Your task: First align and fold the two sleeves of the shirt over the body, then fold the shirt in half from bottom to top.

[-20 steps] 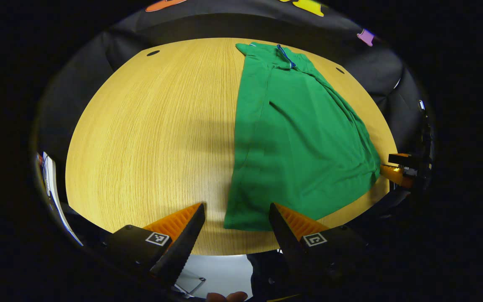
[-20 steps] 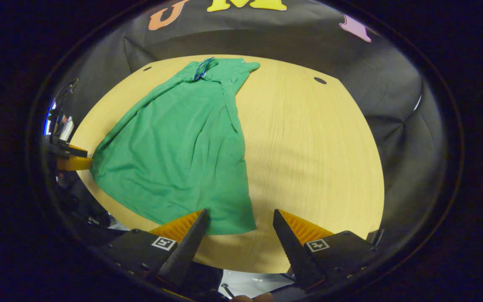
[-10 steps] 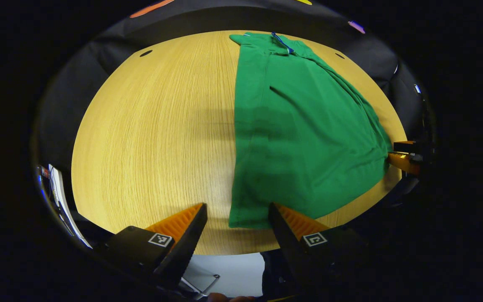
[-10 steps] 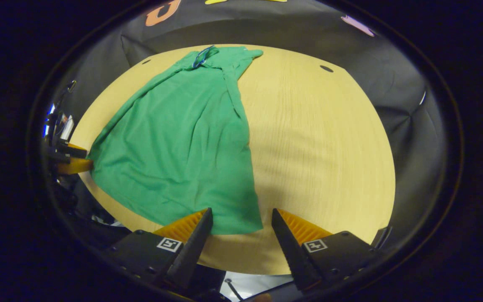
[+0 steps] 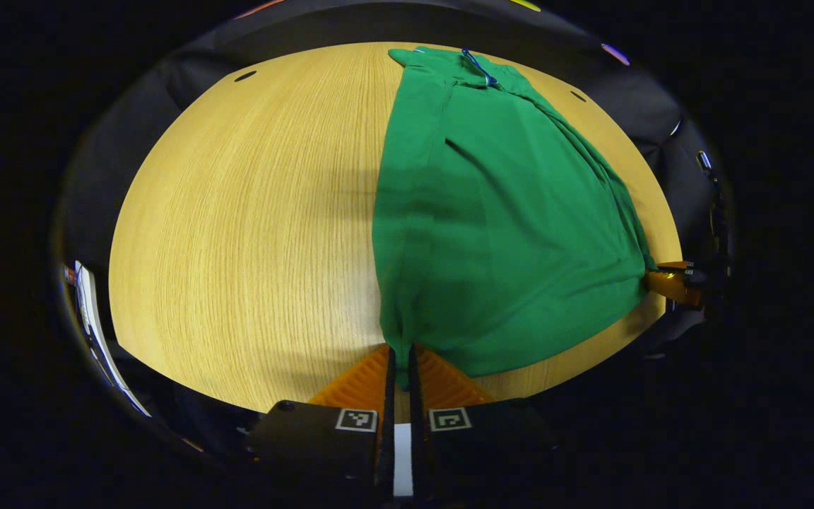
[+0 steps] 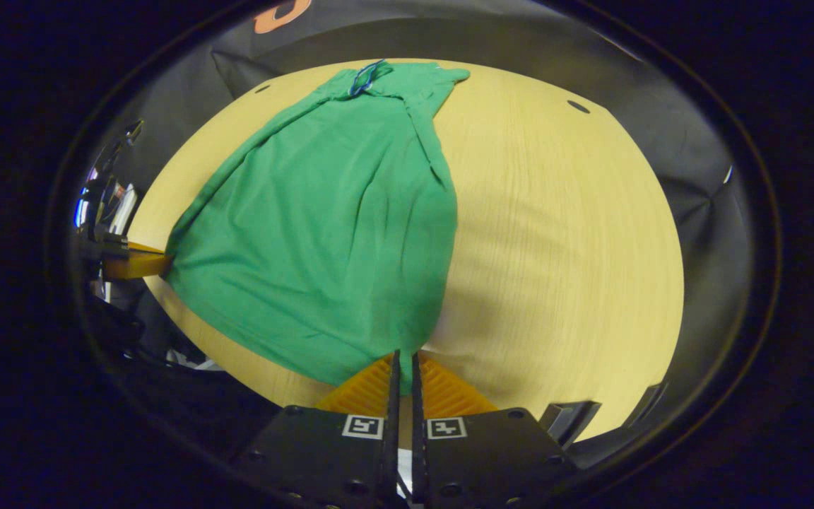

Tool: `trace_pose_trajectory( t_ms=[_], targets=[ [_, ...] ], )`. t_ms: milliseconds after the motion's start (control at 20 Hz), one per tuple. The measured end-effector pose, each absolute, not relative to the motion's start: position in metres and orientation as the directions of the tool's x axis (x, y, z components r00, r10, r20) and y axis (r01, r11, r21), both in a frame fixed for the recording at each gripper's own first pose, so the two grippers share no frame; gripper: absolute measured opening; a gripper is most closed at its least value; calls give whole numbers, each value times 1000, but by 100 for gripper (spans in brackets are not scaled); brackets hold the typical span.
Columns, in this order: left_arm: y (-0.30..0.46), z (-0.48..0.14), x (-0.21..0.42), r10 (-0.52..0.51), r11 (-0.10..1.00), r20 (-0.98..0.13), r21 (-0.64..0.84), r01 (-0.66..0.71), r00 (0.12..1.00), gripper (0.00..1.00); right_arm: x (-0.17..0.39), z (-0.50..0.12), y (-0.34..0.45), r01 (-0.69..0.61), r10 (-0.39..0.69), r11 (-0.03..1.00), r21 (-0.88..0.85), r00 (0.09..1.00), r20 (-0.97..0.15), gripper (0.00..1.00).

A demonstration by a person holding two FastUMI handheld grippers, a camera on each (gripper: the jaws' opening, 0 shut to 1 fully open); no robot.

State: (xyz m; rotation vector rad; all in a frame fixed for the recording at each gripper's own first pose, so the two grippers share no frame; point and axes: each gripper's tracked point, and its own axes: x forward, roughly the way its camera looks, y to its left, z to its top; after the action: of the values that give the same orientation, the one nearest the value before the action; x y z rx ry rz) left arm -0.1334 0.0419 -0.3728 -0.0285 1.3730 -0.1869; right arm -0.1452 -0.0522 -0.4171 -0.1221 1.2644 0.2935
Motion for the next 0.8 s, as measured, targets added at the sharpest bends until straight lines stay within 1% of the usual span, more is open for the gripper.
trace_pose_trajectory(
  t_ms=[50,100,250,550,800],
  targets=[
    [39,-370,-135,-167,983,-970,-149,109,177,8,-145,-417,-52,-281,148,957,68,274,-950,5],
    [37,-370,-136,-187,980,-968,-173,99,165,7,-145,-417,-52,-287,155,955,74,270,-950,0],
    [32,-362,-139,-235,971,-962,-226,76,140,4,-146,-414,-54,-302,167,950,84,261,-951,0],
    [23,-338,-122,-337,941,-927,-329,75,166,4,-135,-393,-67,-271,176,958,93,301,-937,0],
    [31,-314,-106,-354,934,-915,-336,121,194,4,-114,-365,-63,-270,220,955,126,353,-909,0]
  ],
)
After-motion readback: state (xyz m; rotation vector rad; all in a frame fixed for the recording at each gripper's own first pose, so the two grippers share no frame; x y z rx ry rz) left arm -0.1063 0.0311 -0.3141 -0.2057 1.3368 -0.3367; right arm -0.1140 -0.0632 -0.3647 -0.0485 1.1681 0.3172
